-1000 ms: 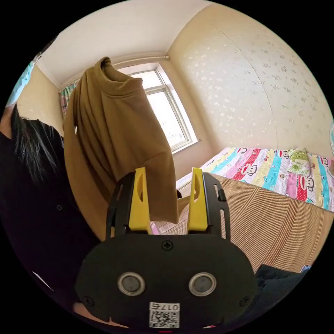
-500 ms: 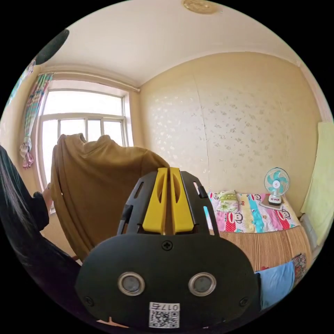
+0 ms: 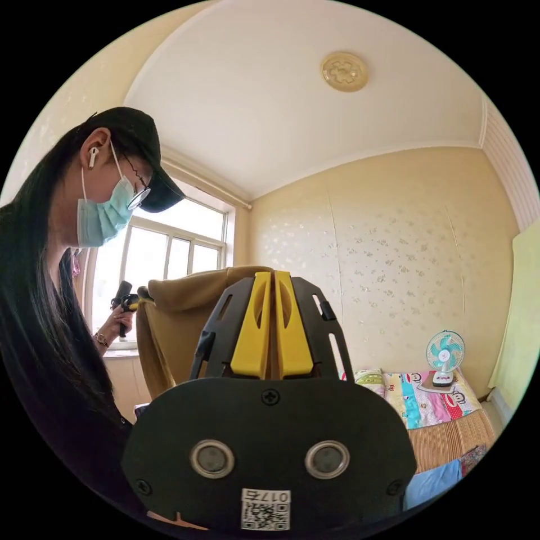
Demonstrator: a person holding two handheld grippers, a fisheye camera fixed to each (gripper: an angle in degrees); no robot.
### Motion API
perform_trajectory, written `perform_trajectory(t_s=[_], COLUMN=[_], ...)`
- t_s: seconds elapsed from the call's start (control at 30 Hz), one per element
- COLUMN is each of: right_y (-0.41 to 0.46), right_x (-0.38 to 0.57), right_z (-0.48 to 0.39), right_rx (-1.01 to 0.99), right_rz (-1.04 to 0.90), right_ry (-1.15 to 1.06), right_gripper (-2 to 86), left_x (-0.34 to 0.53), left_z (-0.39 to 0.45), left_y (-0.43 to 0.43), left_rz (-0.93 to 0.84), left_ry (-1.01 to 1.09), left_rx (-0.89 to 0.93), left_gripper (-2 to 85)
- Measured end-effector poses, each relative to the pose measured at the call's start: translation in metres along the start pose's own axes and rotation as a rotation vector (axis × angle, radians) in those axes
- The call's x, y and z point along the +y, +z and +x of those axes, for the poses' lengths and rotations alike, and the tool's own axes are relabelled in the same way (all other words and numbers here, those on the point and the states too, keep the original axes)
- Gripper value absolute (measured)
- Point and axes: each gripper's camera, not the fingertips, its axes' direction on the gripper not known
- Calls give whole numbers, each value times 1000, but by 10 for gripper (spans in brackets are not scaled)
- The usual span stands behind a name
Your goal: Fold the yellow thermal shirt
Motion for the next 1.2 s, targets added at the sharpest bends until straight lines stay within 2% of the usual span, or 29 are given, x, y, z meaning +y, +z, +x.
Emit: perform_trajectory(t_s=[0.17,0.23,0.33,0.4,0.43,0.5,0.53,0.6,0.67,0.73,0.8,0.9,1.0,1.07,1.13,1.17,1.2], right_y=[79,129,237,332,356,439,455,502,509,497,460,404,366,361,363,368,374], right_x=[-1,16,75,154,179,281,307,399,447,489,545,593,616,632,643,642,636], right_z=[51,78,133,181,194,234,240,257,257,245,232,229,238,242,243,243,243], right_rx=[-41,-18,22,104,129,206,214,310,255,206,260,371,396,314,286,273,259], right_rz=[-150,-275,-543,-764,-813,-938,-955,-1130,-1199,-1248,-1375,-1491,-1506,-1532,-1568,-1563,-1545], right_ry=[140,177,232,246,261,272,250,276,370,406,438,486,601,680,681,664,640], right_gripper=[13,14,16,19,21,30,33,55,76,84,88,92,97,102,101,98,96], left_x=[-81,-103,-110,-84,-72,-11,7,77,123,167,229,291,315,310,295,281,258], left_z=[-49,-103,-236,-367,-401,-521,-544,-600,-603,-588,-559,-517,-485,-478,-485,-497,-503], left_y=[11,29,76,125,137,176,181,180,163,139,94,37,14,9,-3,-24,-55], left_rz=[-112,-194,-351,-450,-465,-494,-497,-491,-446,-481,-567,-632,-755,-825,-914,-930,-891], left_ry=[19,-52,-231,-372,-411,-581,-619,-798,-874,-910,-1006,-1164,-1191,-1126,-1098,-1139,-1156], left_rx=[-63,-77,-139,-182,-190,-236,-254,-344,-373,-436,-568,-633,-648,-661,-660,-641,-706], left_gripper=[-5,-5,-1,7,12,40,48,69,80,82,93,126,130,81,26,16,11])
